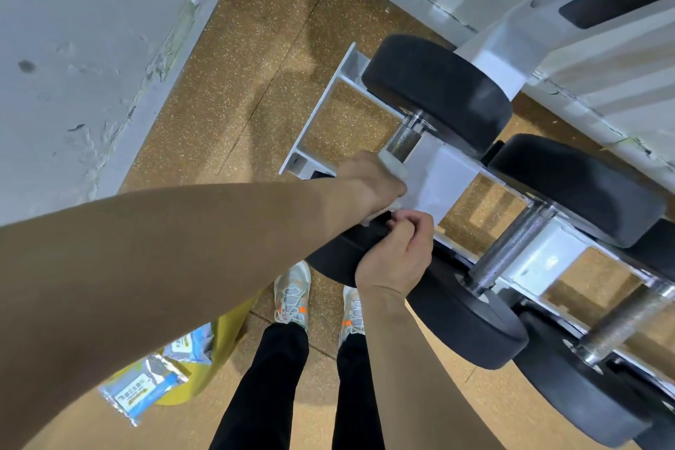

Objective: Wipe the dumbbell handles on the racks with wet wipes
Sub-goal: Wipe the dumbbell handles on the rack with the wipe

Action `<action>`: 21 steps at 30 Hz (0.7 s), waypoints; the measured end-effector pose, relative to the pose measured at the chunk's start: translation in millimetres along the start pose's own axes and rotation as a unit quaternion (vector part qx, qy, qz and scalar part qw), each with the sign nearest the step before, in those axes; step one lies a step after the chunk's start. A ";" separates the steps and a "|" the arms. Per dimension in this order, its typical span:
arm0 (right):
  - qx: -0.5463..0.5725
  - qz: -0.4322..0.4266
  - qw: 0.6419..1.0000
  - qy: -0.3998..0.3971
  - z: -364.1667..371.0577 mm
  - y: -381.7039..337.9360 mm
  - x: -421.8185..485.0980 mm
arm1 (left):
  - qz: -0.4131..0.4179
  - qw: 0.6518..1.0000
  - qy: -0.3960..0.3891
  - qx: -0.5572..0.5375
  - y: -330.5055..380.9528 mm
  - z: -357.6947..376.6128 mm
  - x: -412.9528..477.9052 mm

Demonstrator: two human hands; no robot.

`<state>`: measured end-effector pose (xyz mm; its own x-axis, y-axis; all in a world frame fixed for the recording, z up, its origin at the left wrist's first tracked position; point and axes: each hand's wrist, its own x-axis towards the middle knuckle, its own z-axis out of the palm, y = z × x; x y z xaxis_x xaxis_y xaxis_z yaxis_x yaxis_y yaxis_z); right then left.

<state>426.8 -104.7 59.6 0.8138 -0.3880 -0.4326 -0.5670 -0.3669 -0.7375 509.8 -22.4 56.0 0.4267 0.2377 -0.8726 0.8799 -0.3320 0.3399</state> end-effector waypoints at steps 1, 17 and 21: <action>-0.003 0.000 1.000 0.001 0.3 0.4 0.1 | 0.003 0.999 -0.023 -0.033 -1.0 -3.9 1.0; -0.014 -0.019 1.000 0.001 0.0 4.0 0.3 | 0.048 0.949 -0.257 -0.175 -12.3 -34.9 16.2; -0.011 -0.018 1.000 -0.002 -0.1 3.5 0.2 | 0.063 0.988 -0.139 -0.013 -22.0 -41.1 10.4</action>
<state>424.9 -106.1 57.0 0.8339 -0.3716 -0.4080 -0.5404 -0.3997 -0.7404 503.4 25.0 53.9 0.4628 -0.0664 -0.8840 0.8296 -0.3191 0.4582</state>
